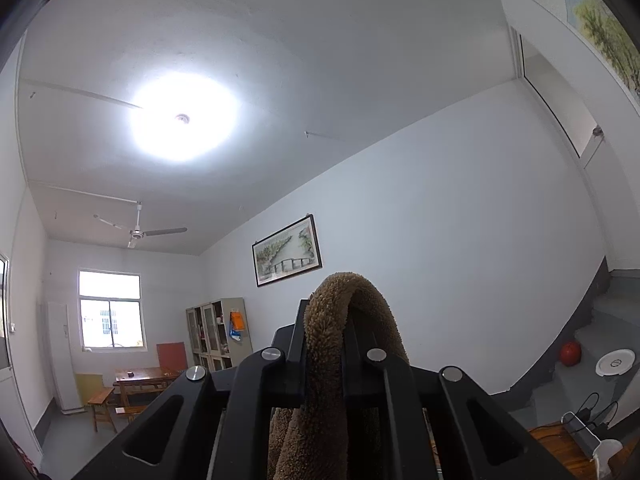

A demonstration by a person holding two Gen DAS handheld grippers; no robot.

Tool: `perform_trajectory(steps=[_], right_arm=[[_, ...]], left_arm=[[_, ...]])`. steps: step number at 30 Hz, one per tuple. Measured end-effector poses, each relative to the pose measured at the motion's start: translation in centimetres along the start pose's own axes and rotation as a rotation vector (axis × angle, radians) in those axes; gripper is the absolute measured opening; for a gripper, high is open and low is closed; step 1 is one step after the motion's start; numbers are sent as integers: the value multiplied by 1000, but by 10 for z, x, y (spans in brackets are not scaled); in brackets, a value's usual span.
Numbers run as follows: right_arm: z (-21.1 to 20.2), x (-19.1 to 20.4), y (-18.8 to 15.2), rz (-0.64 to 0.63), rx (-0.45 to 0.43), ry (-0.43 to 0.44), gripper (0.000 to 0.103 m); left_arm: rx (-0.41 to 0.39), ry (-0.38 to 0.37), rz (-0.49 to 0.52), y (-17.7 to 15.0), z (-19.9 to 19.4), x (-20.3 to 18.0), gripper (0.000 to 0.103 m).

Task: Fold clothes

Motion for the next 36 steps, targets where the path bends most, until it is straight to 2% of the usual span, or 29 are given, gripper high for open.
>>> perform_trajectory(steps=[1, 2, 3, 4, 5, 7, 8, 11, 14, 18, 21, 23, 26, 29, 30, 32, 34, 36], right_arm=[[-2, -2, 1, -4, -1, -8, 12], [-4, -5, 2, -4, 0, -15, 12], [-6, -9, 2, -2, 1, -22, 12], [-8, -14, 3, -1, 3, -29, 12], [-11, -18, 5, 0, 5, -38, 12], [-14, -31, 1, 11, 14, -62, 12], [-16, -39, 0, 17, 17, -78, 12], [-32, -71, -2, 15, 21, -137, 12], [-51, -101, -17, 24, 54, -187, 12], [-60, -133, -79, 42, 172, -238, 12], [-70, -141, -151, 85, 319, -233, 12], [-81, -132, -204, 99, 431, -210, 12], [-99, -111, -292, 87, 634, -159, 13], [-126, -95, -377, 17, 845, -112, 15], [-134, -93, -400, -18, 908, -109, 19], [-156, -91, -439, -92, 1020, -101, 21], [-167, -93, -466, -155, 1112, -91, 29], [-172, -98, -474, -220, 1170, -101, 61]], left_arm=[[14, -23, -17, -3, 6, -1, 101], [34, -42, -36, -4, 12, -3, 86], [63, -65, -62, -6, 20, -6, 52], [89, -81, -84, -8, 26, -9, 22], [101, -70, -94, -8, 29, -11, 15], [119, -46, -110, -9, 34, -15, 13], [102, -23, -103, -7, 29, -21, 12], [0, 59, -119, 21, -10, -10, 11], [-180, 173, -185, 68, -81, 13, 11], [-363, 322, -206, 107, -171, 33, 11], [-418, 403, -199, 110, -217, 36, 11], [-396, 447, -189, 103, -218, 43, 11], [-278, 495, -239, 59, -203, 66, 11], [-143, 541, -294, 1, -186, 81, 11], [-97, 557, -313, -19, -179, 85, 11], [-24, 588, -351, -55, -165, 102, 11], [31, 608, -400, -86, -155, 112, 12], [65, 627, -447, -111, -147, 123, 12]])
Point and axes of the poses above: each gripper's, at about its wrist camera, not at the fingertips, and z roughly the way its jaws point, x to its left, y to its top, the point moved 10 cm from there along z, roughly the way its jaws point, and after that the axes turned 2 degrees about -x, right-handed, at the moved point
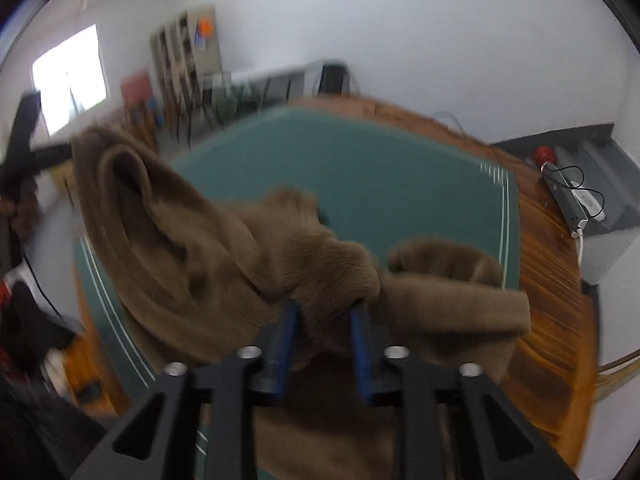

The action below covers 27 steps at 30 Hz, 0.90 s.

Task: Fold clothes

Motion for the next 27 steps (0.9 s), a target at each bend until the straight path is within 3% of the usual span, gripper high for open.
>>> perform_trajectory(steps=[4, 10, 13, 18, 23, 25, 26, 27], right_arm=[[-4, -2, -10, -43, 22, -15, 64], [-42, 28, 64, -212, -107, -6, 64], [-39, 72, 78, -299, -139, 98, 64], [19, 121, 58, -358, -30, 246, 64], [92, 107, 43, -272, 107, 210, 63], [104, 97, 41, -212, 141, 198, 45], [107, 93, 40, -194, 153, 191, 29], [105, 90, 42, -173, 149, 192, 23]], left_arm=[[40, 37, -49, -27, 18, 24, 12], [40, 42, -53, -22, 19, 34, 13], [39, 37, -58, -17, 22, 37, 13], [42, 27, -51, -11, 22, 35, 14], [52, 27, -41, -14, 21, 37, 14], [58, 28, -35, -16, 23, 38, 15], [62, 29, -33, -18, 24, 38, 17], [66, 29, -32, -19, 25, 39, 18]])
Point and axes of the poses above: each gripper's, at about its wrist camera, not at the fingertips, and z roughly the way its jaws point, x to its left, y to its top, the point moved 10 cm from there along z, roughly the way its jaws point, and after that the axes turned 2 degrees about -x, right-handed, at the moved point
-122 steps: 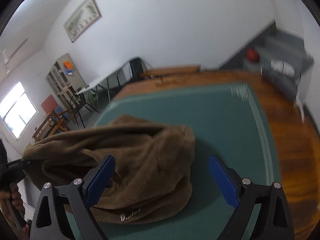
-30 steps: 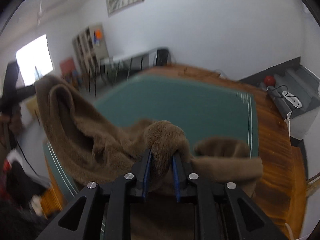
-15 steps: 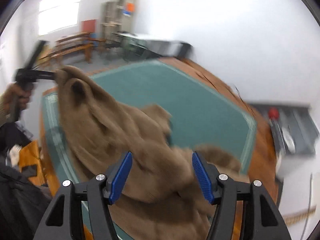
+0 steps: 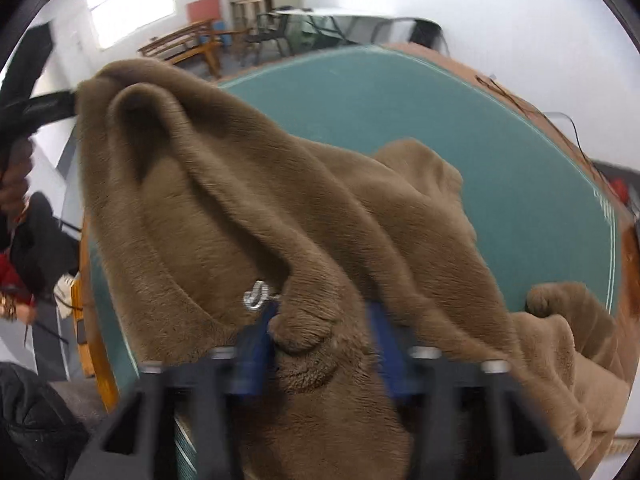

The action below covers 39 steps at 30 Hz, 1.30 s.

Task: Fold clothes

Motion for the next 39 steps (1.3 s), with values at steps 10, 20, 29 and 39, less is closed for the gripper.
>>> perform_trajectory(steps=[10, 20, 29, 39], right_arm=[[-150, -39, 97, 158, -456, -104, 19], [-185, -50, 110, 233, -587, -183, 19], [-212, -39, 124, 232, -651, -181, 19], [-256, -30, 137, 229, -739, -214, 19]], left_arm=[[32, -25, 145, -10, 10, -12, 76], [25, -57, 347, -15, -2, -37, 80], [-57, -146, 517, 10, -22, -73, 80], [44, -223, 561, 23, 31, -101, 13]])
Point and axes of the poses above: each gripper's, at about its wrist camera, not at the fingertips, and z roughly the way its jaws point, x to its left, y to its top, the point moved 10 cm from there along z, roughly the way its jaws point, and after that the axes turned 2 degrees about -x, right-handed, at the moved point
